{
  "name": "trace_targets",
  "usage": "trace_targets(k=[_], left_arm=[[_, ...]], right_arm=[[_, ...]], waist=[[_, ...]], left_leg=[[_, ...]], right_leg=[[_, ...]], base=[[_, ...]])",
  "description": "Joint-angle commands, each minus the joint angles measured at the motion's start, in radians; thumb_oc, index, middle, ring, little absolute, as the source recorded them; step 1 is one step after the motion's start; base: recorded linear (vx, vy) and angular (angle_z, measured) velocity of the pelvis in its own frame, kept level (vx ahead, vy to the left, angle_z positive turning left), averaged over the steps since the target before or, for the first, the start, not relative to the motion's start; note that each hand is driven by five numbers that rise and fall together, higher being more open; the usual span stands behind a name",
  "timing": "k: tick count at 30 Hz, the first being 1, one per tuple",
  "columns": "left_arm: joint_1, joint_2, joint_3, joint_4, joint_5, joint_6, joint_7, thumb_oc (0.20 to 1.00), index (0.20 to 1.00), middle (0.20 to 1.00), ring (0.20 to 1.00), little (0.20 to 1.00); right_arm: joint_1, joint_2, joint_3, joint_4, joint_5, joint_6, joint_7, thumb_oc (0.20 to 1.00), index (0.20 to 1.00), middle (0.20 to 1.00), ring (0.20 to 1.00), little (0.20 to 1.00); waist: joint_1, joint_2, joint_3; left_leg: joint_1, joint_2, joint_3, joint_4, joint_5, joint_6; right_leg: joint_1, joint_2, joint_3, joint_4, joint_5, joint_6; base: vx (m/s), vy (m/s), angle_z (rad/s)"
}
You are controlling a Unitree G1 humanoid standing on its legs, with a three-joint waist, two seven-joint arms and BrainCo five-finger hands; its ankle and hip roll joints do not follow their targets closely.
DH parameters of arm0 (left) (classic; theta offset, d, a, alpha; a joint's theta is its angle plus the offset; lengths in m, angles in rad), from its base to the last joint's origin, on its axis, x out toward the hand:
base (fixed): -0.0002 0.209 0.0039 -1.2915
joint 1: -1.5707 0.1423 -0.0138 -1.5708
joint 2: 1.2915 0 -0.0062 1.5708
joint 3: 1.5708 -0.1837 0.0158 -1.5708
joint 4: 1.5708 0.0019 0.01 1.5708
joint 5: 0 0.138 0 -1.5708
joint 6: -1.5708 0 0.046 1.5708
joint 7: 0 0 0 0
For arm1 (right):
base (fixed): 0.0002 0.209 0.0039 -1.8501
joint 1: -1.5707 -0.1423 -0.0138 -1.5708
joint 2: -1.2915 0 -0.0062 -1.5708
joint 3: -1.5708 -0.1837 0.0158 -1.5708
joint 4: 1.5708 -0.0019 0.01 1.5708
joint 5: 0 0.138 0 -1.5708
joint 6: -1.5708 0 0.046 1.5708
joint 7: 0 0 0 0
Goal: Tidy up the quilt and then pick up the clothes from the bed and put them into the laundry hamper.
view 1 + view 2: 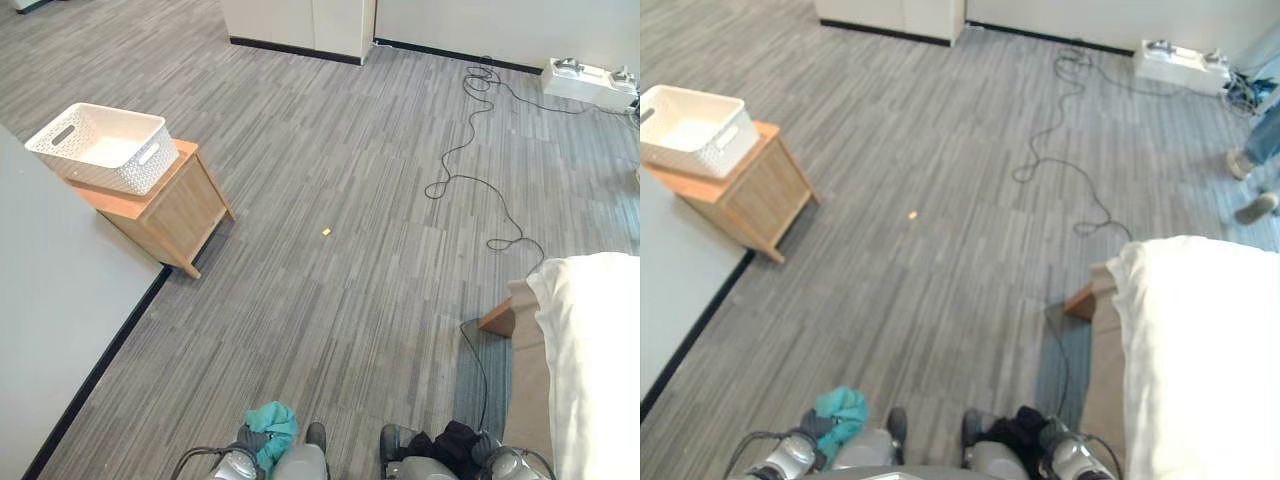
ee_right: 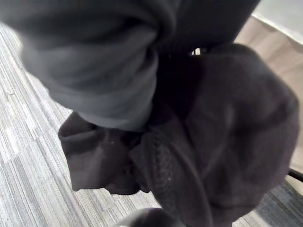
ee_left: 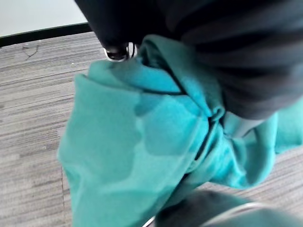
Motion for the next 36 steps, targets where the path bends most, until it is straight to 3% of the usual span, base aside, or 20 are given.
trace_targets(k=[1, 4, 5, 8, 11, 13, 14, 16, 17, 19, 22, 24, 25, 26, 27, 30, 32, 33, 34, 36], left_arm=[[-0.035, -0.017, -0.022, 0.002, -0.042, -0.007, 0.027, 0.200, 0.200, 0.200, 0.200, 0.200], [-0.024, -0.017, -0.017, 0.004, -0.037, -0.010, 0.026, 0.200, 0.200, 0.200, 0.200, 0.200], [-0.010, -0.020, -0.009, 0.004, -0.030, -0.014, 0.026, 0.200, 0.200, 0.200, 0.200, 0.200], [0.013, -0.027, -0.006, 0.006, -0.022, -0.017, 0.018, 0.200, 0.200, 0.200, 0.200, 0.200], [0.036, -0.024, 0.024, 0.033, -0.023, -0.008, 0.015, 0.200, 0.200, 0.200, 0.200, 0.200], [0.031, -0.017, 0.031, 0.042, -0.023, -0.001, 0.007, 0.200, 0.200, 0.200, 0.200, 0.200], [0.032, -0.009, 0.034, 0.045, -0.014, 0.002, 0.004, 0.200, 0.200, 0.200, 0.200, 0.200], [0.036, 0.000, 0.033, 0.044, -0.004, 0.008, 0.004, 0.200, 0.200, 0.200, 0.200, 0.200], [0.032, 0.004, 0.030, 0.043, -0.006, 0.011, 0.010, 0.200, 0.200, 0.200, 0.200, 0.200], [0.015, 0.013, 0.013, 0.034, -0.001, 0.014, 0.010, 0.200, 0.200, 0.200, 0.200, 0.200], [-0.031, 0.022, -0.018, -0.004, 0.005, 0.006, 0.020, 0.200, 0.200, 0.200, 0.200, 0.200], [-0.059, 0.023, -0.026, -0.036, -0.018, -0.010, 0.031, 0.200, 0.200, 0.200, 0.200, 0.200], [-0.079, 0.019, -0.033, -0.045, -0.030, -0.019, 0.038, 0.200, 0.200, 0.200, 0.200, 0.200], [-0.079, 0.019, -0.033, -0.045, -0.030, -0.020, 0.038, 0.200, 0.200, 0.200, 0.200, 0.200], [-0.095, 0.018, -0.042, -0.055, -0.027, -0.026, 0.037, 0.200, 0.200, 0.200, 0.200, 0.200], [-0.091, 0.000, -0.040, -0.052, -0.030, -0.029, 0.036, 0.200, 0.200, 0.200, 0.200, 0.200], [-0.073, -0.009, -0.028, -0.032, -0.046, -0.023, 0.042, 0.200, 0.200, 0.200, 0.200, 0.200], [-0.064, -0.007, -0.021, -0.034, -0.057, -0.025, 0.038, 0.200, 0.200, 0.200, 0.200, 0.200], [-0.057, 0.000, -0.011, -0.040, -0.068, -0.026, 0.043, 0.200, 0.200, 0.200, 0.200, 0.200], [-0.039, 0.012, -0.004, -0.042, -0.067, -0.022, 0.049, 0.200, 0.200, 0.200, 0.200, 0.200]], right_arm=[[-0.019, -0.095, 0.019, -0.022, 0.034, 0.007, -0.031, 0.200, 0.200, 0.200, 0.200, 0.200], [-0.014, -0.096, 0.019, -0.020, 0.031, 0.007, -0.033, 0.200, 0.200, 0.200, 0.200, 0.200], [-0.001, -0.095, 0.017, -0.013, 0.032, 0.002, -0.033, 0.200, 0.200, 0.200, 0.200, 0.200], [0.012, -0.088, 0.009, 0.003, 0.036, -0.001, -0.036, 0.200, 0.200, 0.200, 0.200, 0.200], [0.025, -0.062, -0.005, 0.031, 0.038, 0.000, -0.033, 0.200, 0.200, 0.200, 0.200, 0.200], [0.027, -0.045, -0.010, 0.042, 0.033, -0.001, -0.037, 0.200, 0.200, 0.200, 0.200, 0.200], [0.020, -0.044, -0.015, 0.039, 0.031, 0.001, -0.032, 0.200, 0.200, 0.200, 0.200, 0.200], [0.013, -0.047, -0.019, 0.026, 0.037, -0.001, -0.033, 0.200, 0.200, 0.200, 0.200, 0.200], [0.007, -0.049, -0.023, 0.012, 0.041, -0.003, -0.036, 0.200, 0.200, 0.200, 0.200, 0.200], [-0.001, -0.052, -0.026, 0.005, 0.045, 0.000, -0.038, 0.200, 0.200, 0.200, 0.200, 0.200], [0.004, -0.053, -0.038, -0.014, 0.077, -0.006, -0.045, 0.200, 0.200, 0.200, 0.200, 0.200], [0.010, -0.057, -0.047, -0.025, 0.098, -0.011, -0.047, 0.200, 0.200, 0.200, 0.200, 0.200], [0.009, -0.061, -0.054, -0.025, 0.107, -0.011, -0.054, 0.200, 0.200, 0.200, 0.200, 0.200], [0.008, -0.061, -0.054, -0.025, 0.107, -0.011, -0.054, 0.200, 0.200, 0.200, 0.200, 0.200], [0.011, -0.062, -0.059, -0.019, 0.112, -0.006, -0.055, 0.200, 0.200, 0.200, 0.200, 0.200], [0.019, -0.058, -0.048, 0.000, 0.097, 0.006, -0.048, 0.200, 0.200, 0.200, 0.200, 0.200], [0.014, -0.066, -0.037, 0.016, 0.084, 0.005, -0.041, 0.200, 0.200, 0.200, 0.200, 0.200], [0.009, -0.077, -0.032, 0.006, 0.075, 0.003, -0.041, 0.200, 0.200, 0.200, 0.200, 0.200], [0.005, -0.087, -0.030, -0.015, 0.079, 0.000, -0.043, 0.200, 0.200, 0.200, 0.200, 0.200], [-0.015, -0.100, -0.020, -0.067, 0.083, -0.002, -0.037, 0.200, 0.200, 0.200, 0.200, 0.200]], waist=[[-0.010, 0.021, 0.024], [0.002, 0.019, 0.014], [0.011, 0.031, -0.003], [0.023, 0.050, -0.018], [0.032, 0.027, -0.047], [0.046, -0.012, -0.061], [0.043, -0.026, -0.058], [0.016, -0.015, -0.040], [-0.001, 0.003, -0.034], [-0.039, 0.044, -0.016], [-0.093, 0.055, 0.003], [-0.118, 0.048, 0.008], [-0.135, 0.045, 0.009], [-0.136, 0.046, 0.010], [-0.150, 0.047, 0.004], [-0.170, 0.049, -0.019], [-0.176, 0.069, -0.035], [-0.159, 0.066, -0.020], [-0.139, 0.053, 0.001], [-0.091, 0.022, 0.022]], left_leg=[[-0.105, -0.048, -0.051, 0.105, 0.014, 0.048], [-0.144, -0.058, -0.019, 0.038, -0.013, 0.058], [-0.144, -0.059, 0.027, -0.132, -0.007, 0.068], [-0.168, -0.046, 0.121, -0.342, 0.071, 0.054], [-0.146, -0.044, 0.159, -0.364, 0.097, 0.078], [-0.133, -0.064, 0.159, -0.334, 0.077, 0.108], [-0.105, -0.079, 0.150, -0.333, 0.051, 0.127], [-0.022, -0.079, 0.141, -0.349, 0.017, 0.148], [0.024, -0.068, 0.129, -0.363, 0.007, 0.155], [0.120, -0.043, 0.102, -0.410, -0.006, 0.160], [0.205, -0.042, 0.038, -0.428, -0.035, 0.147], [0.248, -0.048, 0.003, -0.432, -0.068, 0.126], [0.275, -0.048, -0.023, -0.432, -0.100, 0.110], [0.275, -0.046, -0.024, -0.432, -0.100, 0.110], [0.299, -0.043, -0.042, -0.432, -0.131, 0.097], [0.386, -0.025, -0.076, -0.418, -0.196, 0.082], [0.321, 0.014, -0.081, -0.093, -0.120, 0.055], [0.215, 0.020, -0.092, 0.117, -0.029, 0.046], [0.118, 0.031, -0.077, 0.267, 0.019, 0.059], [-0.025, 0.052, -0.003, 0.429, 0.004, 0.075]], right_leg=[[0.135, 0.002, -0.039, -0.070, -0.136, 0.082], [0.173, -0.004, -0.031, -0.095, -0.155, 0.089], [0.202, 0.000, -0.034, -0.112, -0.180, 0.101], [0.252, 0.012, -0.036, -0.115, -0.229, 0.109], [0.297, 0.002, -0.042, -0.067, -0.268, 0.121], [0.268, -0.008, -0.033, 0.110, -0.223, 0.157], [0.227, -0.020, -0.034, 0.237, -0.161, 0.198], [0.102, -0.023, -0.029, 0.504, -0.005, 0.247], [0.051, -0.014, -0.028, 0.600, 0.040, 0.253], [-0.088, 0.005, -0.044, 0.758, -0.008, 0.217], [-0.195, 0.039, -0.052, 0.612, -0.088, 0.180], [-0.190, 0.031, -0.043, 0.349, -0.102, 0.173], [-0.200, 0.013, -0.020, 0.150, -0.072, 0.179], [-0.195, 0.014, -0.022, 0.140, -0.067, 0.179], [-0.210, -0.003, 0.014, 0.035, -0.036, 0.188], [-0.231, 0.003, 0.085, 0.009, 0.013, 0.211], [-0.189, 0.016, 0.057, 0.057, 0.001, 0.165], [-0.144, 0.004, 0.034, 0.049, -0.003, 0.135], [-0.105, -0.010, 0.009, 0.042, -0.013, 0.109], [-0.021, -0.034, -0.027, 0.000, -0.047, 0.082]], base=[[0.29, -0.040, -0.31], [0.35, 0.007, -0.11], [0.49, 0.076, -0.05], [0.49, 0.087, 0.08], [0.65, 0.086, -0.05], [0.64, 0.086, -0.47], [0.55, 0.129, -0.35], [0.47, 0.169, -0.22], [0.53, 0.179, -0.05], [0.56, 0.123, 0.56], [0.57, -0.013, 0.55], [0.62, -0.124, 0.86], [0.45, -0.108, 1.01], [0.47, -0.131, 0.74], [0.40, -0.105, 0.57], [0.76, -0.248, 0.71], [0.68, -0.326, 0.49], [0.39, -0.320, 0.72], [0.45, -0.394, 0.84], [0.48, -0.308, 0.69]])
